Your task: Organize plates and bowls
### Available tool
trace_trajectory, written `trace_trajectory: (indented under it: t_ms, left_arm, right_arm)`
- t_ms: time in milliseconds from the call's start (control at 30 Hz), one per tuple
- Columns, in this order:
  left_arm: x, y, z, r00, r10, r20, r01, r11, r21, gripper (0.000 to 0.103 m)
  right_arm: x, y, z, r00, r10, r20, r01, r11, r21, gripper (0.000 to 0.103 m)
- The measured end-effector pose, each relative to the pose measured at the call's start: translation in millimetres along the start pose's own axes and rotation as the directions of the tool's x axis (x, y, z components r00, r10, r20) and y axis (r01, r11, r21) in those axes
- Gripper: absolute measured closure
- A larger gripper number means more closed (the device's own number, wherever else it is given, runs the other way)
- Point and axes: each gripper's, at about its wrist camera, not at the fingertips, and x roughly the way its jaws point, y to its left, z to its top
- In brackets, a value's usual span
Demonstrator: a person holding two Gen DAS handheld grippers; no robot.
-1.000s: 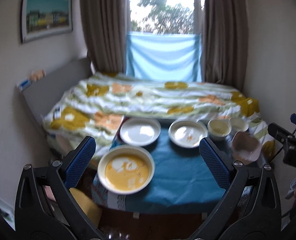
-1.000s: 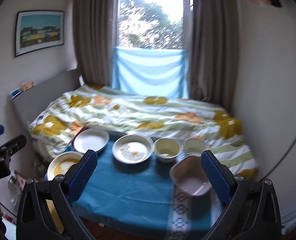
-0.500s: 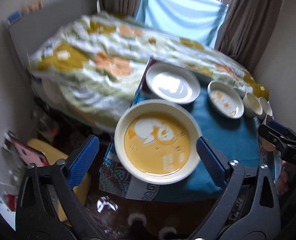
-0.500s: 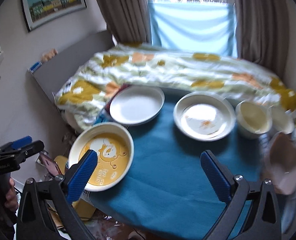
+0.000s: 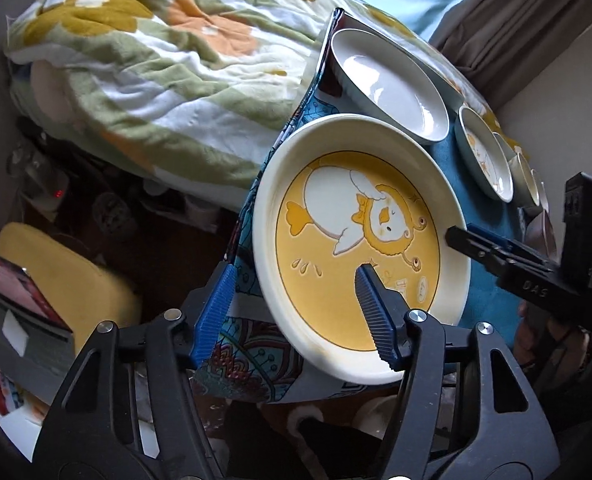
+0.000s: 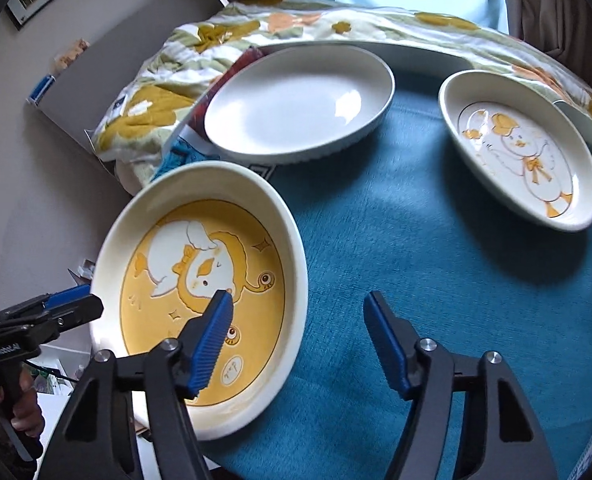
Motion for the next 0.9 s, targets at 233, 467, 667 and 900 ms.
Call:
trace_trajectory:
  t_ms: [233, 467, 667, 900]
  left_arm:
    - [17, 5, 4, 0.997, -0.041, -0.061, 0.041, 0.999, -0.006, 0.068]
    - [28, 17, 8, 0.996, -0.031, -0.084, 0.028, 0.999, -0.03, 0.091]
    - [28, 19, 11, 0.996, -0.034, -0.083, 0.032, 0.999, -0.028, 0.092]
    - [25, 6, 10, 0.997, 0.031, -0.076, -0.028, 0.999, 0.04, 0.09]
  right_arm:
    - [17, 1, 4, 0.999, -0.002, -0.032, 0.001, 1.0, -0.011, 0.06]
    - [25, 2, 10, 0.999, 0.014, -0.04, -0.015, 1.0, -0.023, 0.082]
    - [25, 0, 11, 0.998, 0.045, -0.036, -0.045, 0.999, -0.005, 0.085]
    - [27, -2, 12, 0.997, 0.063, -0.04, -0.062, 0.997, 0.043, 0.085]
